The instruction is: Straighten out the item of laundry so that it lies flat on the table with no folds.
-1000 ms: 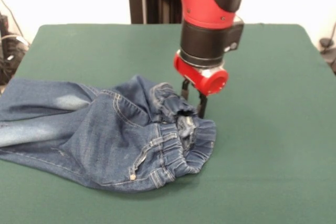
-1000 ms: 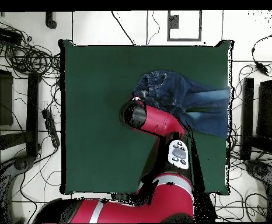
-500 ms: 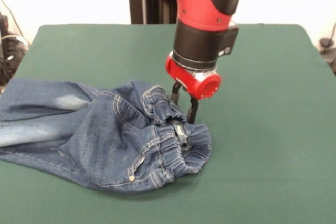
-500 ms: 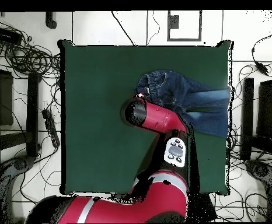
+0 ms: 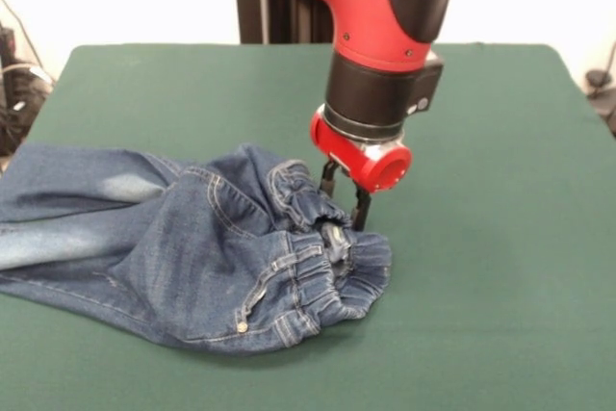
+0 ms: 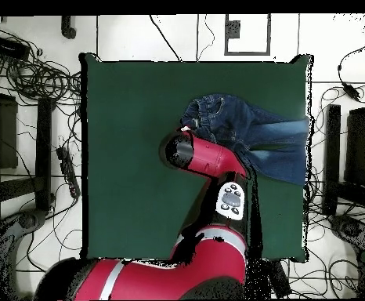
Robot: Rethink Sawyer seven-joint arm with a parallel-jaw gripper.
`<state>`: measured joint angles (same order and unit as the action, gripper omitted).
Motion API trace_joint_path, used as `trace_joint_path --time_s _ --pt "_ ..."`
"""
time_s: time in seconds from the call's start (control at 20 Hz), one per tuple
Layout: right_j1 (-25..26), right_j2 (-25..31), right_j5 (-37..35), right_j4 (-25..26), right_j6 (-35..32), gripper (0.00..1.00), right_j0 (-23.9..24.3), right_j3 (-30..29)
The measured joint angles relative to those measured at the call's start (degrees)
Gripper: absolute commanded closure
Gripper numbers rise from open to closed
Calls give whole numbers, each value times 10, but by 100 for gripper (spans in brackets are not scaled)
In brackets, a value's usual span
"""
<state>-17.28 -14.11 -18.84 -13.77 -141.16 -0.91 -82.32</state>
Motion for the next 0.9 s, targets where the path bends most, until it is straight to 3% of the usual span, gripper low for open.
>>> trace_joint_path --time_s 0.5,0.9 --pt "-5 1 -31 -4 0 0 0 1" --pt "-60 52 -69 -29 0 0 44 -46"
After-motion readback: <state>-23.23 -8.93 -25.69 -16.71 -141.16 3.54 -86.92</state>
